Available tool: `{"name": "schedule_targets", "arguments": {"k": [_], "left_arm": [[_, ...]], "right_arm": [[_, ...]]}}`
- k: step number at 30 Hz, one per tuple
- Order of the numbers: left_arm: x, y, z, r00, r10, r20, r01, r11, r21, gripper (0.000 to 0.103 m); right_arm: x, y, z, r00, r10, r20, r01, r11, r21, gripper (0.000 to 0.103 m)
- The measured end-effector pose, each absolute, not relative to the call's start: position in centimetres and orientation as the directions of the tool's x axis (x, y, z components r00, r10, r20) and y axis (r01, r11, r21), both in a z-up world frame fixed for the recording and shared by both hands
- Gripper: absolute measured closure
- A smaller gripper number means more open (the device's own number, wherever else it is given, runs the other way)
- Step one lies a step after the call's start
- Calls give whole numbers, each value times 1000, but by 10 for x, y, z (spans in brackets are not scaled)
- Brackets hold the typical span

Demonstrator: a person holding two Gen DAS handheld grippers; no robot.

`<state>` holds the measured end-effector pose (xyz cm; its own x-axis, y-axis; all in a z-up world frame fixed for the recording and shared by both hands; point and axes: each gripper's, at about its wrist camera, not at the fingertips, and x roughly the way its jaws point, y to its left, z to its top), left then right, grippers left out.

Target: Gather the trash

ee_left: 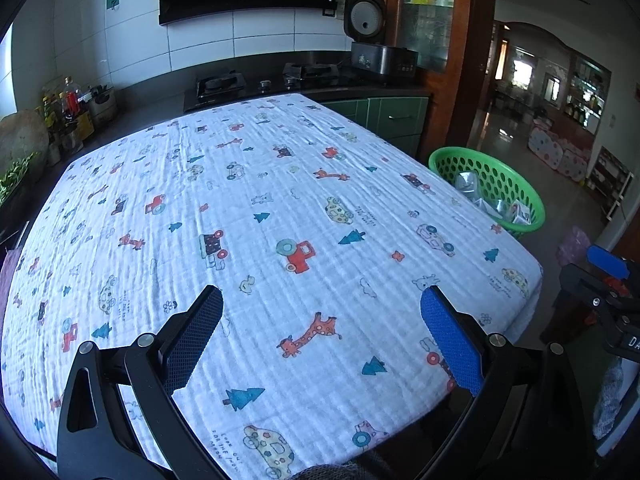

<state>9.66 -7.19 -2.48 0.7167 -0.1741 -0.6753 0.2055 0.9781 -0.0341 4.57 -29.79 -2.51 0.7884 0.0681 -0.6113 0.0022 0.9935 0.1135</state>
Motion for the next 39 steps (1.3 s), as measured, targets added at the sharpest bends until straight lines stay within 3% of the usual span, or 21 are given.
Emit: {"name": "schedule_targets", "arguments": {"k": [39], "left_arm": [[94,-60,-24,723,-142,-676,172,985,-23,5]], "right_arm": [[52,-287,-26,782,103,-615,-39,992,116,7]]}}
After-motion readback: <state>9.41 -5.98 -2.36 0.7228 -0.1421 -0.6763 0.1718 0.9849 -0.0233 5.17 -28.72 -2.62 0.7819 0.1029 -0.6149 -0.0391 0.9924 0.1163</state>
